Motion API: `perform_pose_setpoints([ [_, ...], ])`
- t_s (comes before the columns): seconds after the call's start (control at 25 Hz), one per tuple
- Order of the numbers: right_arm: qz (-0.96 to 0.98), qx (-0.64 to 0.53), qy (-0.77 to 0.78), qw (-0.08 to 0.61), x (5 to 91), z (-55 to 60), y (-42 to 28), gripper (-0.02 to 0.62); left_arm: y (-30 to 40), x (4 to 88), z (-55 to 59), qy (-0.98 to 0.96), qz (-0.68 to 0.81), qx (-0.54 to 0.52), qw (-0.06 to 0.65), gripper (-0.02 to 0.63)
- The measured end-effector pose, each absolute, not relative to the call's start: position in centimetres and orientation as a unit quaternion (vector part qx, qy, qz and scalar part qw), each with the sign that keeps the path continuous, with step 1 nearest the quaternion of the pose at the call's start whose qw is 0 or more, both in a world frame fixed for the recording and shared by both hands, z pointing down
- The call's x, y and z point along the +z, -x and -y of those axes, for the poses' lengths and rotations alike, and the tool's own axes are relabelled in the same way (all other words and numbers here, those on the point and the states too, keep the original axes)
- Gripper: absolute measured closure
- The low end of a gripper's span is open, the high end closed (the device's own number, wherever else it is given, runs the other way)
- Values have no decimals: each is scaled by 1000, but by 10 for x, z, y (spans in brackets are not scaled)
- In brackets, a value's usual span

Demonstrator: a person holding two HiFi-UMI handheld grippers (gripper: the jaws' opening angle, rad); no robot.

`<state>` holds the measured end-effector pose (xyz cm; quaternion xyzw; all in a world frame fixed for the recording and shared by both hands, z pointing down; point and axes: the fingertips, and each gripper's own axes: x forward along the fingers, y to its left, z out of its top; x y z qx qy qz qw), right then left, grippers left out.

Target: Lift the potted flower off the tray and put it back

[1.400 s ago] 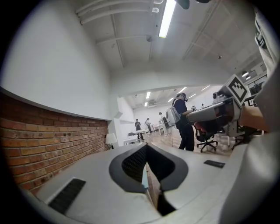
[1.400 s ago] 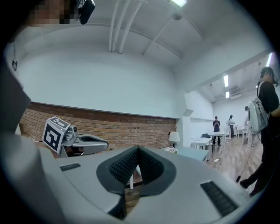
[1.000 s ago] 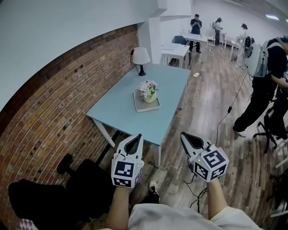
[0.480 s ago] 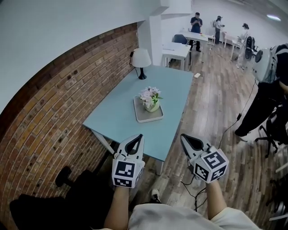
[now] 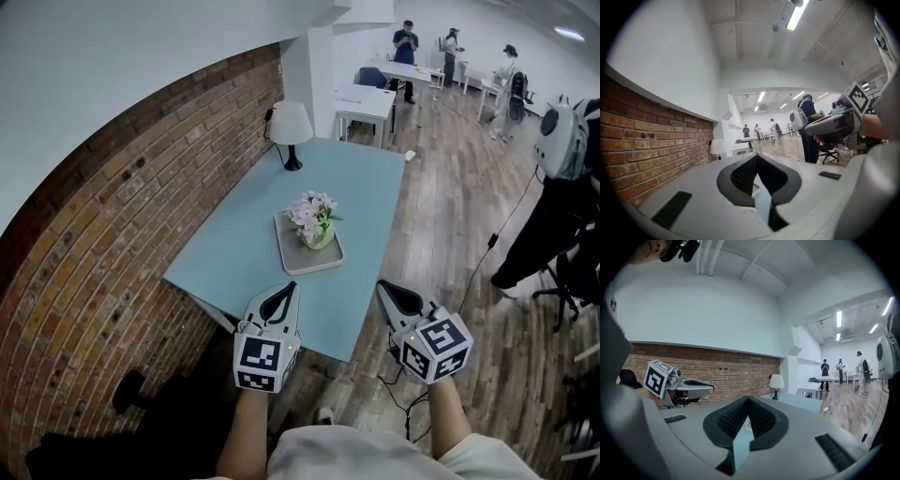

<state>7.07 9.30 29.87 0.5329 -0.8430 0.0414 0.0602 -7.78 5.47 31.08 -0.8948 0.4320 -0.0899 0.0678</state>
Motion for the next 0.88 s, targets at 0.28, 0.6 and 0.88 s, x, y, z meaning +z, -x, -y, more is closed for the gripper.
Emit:
perform_pose_setpoints([
  [0.28,844,52,-528,74,314,-46,-68,571,76,327,-5,898,-425,-103,51,583],
  [0.6,841,62,-531,81,329,4,-74,569,72,349,43,899,-421,-119,31,583],
  [0.88,836,77,-535,95,355,46,-89,538,69,378,80,895,-424,-138,8,556],
])
